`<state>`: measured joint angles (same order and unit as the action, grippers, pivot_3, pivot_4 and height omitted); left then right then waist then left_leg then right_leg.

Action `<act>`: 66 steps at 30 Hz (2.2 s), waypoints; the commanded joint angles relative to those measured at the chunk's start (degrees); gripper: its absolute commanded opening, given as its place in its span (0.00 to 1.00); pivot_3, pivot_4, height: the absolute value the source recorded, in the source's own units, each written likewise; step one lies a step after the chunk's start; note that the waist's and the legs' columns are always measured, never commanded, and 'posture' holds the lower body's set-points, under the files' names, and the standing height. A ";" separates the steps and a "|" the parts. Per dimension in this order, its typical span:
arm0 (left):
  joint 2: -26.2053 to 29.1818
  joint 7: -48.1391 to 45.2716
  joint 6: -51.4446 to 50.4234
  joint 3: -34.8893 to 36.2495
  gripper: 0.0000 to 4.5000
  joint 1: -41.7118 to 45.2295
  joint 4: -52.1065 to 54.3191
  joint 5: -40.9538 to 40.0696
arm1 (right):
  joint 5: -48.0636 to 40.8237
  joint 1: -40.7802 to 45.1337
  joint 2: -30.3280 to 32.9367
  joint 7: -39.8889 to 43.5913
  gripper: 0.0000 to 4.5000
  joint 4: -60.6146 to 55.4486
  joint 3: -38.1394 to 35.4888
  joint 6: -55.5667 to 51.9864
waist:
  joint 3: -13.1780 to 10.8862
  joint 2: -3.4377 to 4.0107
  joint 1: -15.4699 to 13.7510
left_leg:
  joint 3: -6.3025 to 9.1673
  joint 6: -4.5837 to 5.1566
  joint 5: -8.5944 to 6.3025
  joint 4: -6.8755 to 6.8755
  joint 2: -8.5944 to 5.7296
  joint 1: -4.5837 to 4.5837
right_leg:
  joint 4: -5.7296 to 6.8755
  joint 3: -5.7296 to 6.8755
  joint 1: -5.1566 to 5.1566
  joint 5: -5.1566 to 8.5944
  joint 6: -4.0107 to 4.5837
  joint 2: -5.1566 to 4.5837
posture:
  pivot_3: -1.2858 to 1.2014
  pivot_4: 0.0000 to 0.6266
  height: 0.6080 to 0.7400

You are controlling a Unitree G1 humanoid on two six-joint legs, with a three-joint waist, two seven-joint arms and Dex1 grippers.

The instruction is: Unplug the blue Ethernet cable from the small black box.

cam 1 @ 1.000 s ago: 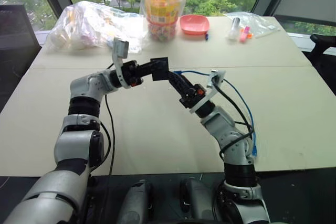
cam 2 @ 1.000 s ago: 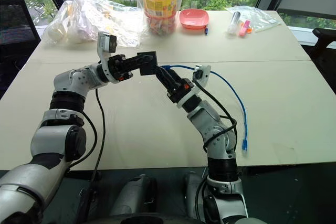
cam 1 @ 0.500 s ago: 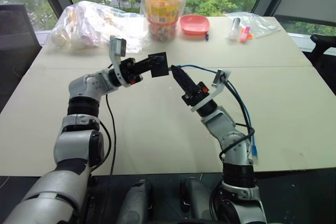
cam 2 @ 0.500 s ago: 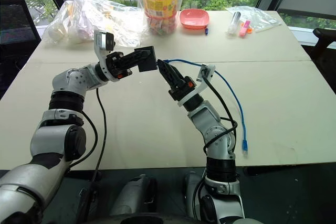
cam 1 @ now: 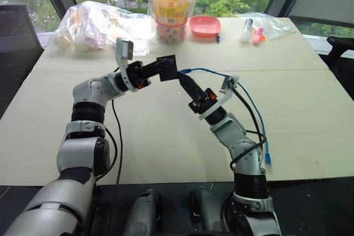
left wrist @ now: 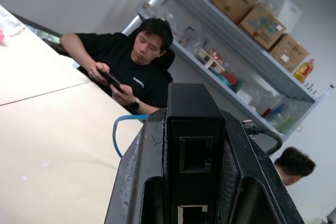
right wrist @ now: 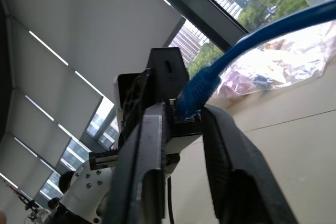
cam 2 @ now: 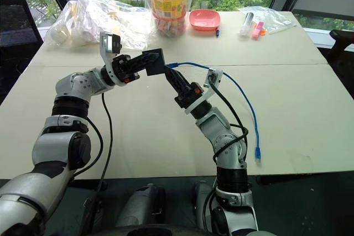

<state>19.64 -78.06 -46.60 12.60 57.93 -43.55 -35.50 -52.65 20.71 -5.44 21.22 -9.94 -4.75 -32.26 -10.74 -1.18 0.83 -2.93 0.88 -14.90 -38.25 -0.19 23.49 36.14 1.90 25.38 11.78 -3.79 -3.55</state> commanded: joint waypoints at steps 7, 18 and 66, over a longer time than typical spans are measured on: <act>0.05 -0.61 -0.75 -0.38 0.12 -0.88 4.13 -1.34 | -0.77 0.23 -0.64 0.02 0.01 -1.57 0.39 0.29 | 0.00 0.00 0.00 | 0.00 0.00 0.00 0.00 0.00 0.00 | -0.01 0.00 0.00 0.00 0.00 -0.01 | 0.52 0.24 1.00; 9.72 -1.98 -4.38 -2.21 0.12 -9.52 11.34 -0.69 | 2.48 2.24 2.08 -5.82 0.01 4.47 -7.13 6.95 | 0.00 0.00 0.15 | 0.02 -0.01 0.00 0.03 0.04 -0.02 | 0.01 -0.01 0.02 0.00 0.03 -0.02 | 0.52 0.24 1.00; -10.87 40.54 53.88 -12.02 0.23 -10.31 -6.43 27.99 | 31.13 6.15 24.37 17.49 1.00 10.95 4.43 1.95 | -0.01 -0.01 -0.49 | -0.05 0.04 -0.03 -0.06 -0.03 -0.04 | -0.11 0.01 -0.07 -0.09 -0.03 -0.12 | 0.52 0.24 1.00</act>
<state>8.77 -38.32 4.84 0.07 45.66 -47.63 -8.15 -20.70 26.97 19.16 39.98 3.39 1.17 -29.97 -10.75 -1.19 0.34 -2.98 0.93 -14.92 -38.31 -0.22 23.38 36.03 1.92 25.25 11.70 -3.82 -3.65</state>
